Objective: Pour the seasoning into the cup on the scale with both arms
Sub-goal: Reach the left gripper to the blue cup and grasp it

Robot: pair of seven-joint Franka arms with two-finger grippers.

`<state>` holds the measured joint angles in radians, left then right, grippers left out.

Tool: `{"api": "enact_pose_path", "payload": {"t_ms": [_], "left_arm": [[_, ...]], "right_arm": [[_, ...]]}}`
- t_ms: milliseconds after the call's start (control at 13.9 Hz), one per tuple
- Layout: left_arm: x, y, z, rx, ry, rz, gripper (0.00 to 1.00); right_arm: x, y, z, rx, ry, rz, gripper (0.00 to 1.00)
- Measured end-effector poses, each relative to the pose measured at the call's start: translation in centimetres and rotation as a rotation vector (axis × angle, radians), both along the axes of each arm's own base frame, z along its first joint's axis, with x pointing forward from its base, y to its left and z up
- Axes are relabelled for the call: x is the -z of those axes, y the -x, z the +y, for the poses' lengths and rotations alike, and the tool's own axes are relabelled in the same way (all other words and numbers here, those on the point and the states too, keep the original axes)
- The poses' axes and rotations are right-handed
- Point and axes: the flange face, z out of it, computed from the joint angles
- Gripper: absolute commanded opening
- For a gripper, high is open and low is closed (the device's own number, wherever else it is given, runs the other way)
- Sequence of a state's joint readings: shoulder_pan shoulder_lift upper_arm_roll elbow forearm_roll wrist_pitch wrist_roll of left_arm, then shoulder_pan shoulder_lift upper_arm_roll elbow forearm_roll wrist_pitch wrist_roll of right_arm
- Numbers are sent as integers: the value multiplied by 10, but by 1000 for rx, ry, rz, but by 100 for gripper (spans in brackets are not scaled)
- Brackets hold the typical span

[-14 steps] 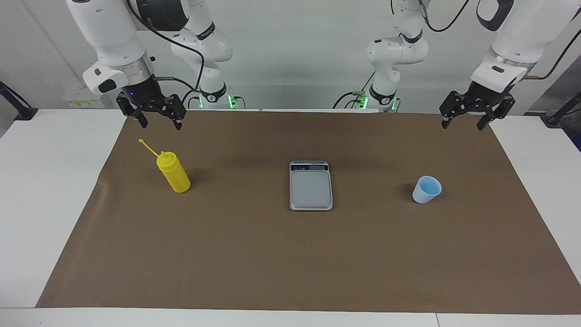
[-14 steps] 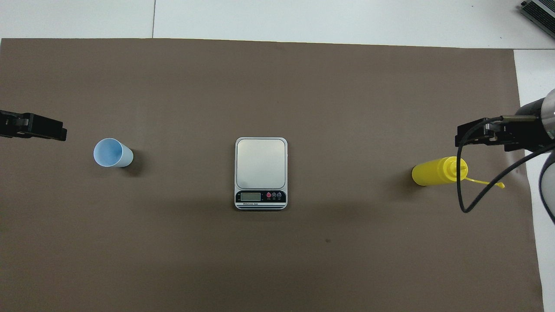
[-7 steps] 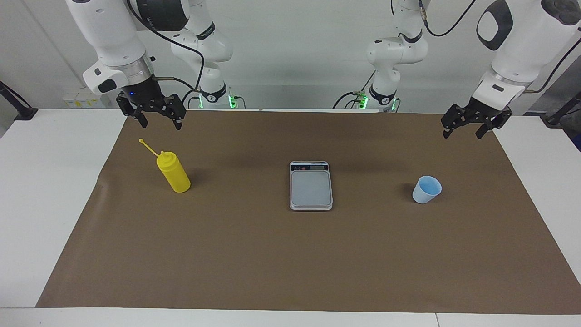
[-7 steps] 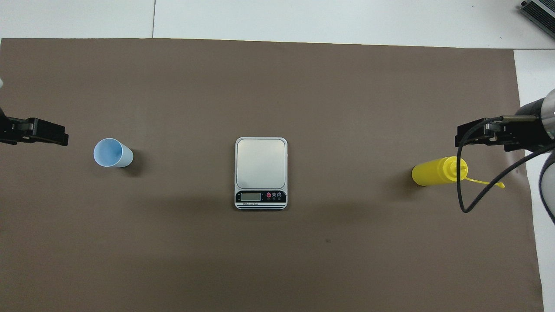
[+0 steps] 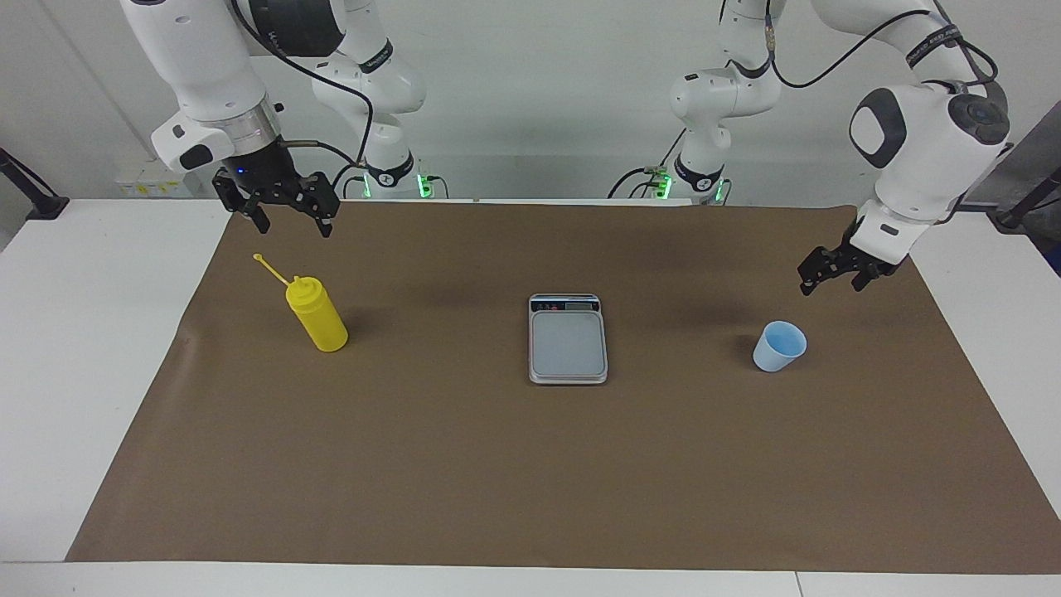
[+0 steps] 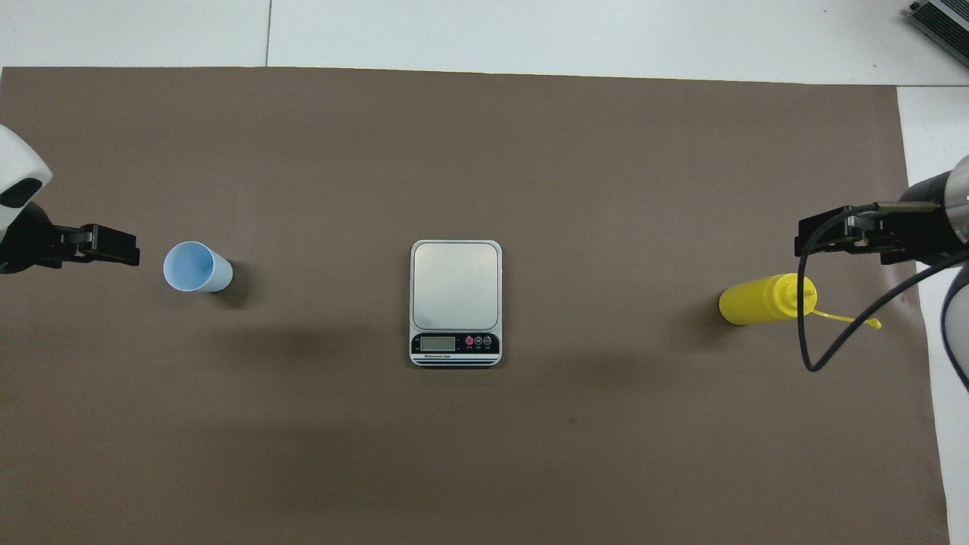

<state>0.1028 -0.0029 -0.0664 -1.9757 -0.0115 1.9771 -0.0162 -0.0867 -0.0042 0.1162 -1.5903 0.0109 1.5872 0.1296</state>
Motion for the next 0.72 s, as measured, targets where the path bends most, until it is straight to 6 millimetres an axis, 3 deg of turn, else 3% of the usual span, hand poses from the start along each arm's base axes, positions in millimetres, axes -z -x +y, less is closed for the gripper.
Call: {"api": "enact_pose_path", "payload": {"t_ms": [431,718], "left_arm": [[64,-11,7,-55,9,-32,100],[98,-8,12,-110,15,-8,100]], "right_arm": [[0,0,0,0,0,0,100],[0,0,0,0,0,0,100]]}}
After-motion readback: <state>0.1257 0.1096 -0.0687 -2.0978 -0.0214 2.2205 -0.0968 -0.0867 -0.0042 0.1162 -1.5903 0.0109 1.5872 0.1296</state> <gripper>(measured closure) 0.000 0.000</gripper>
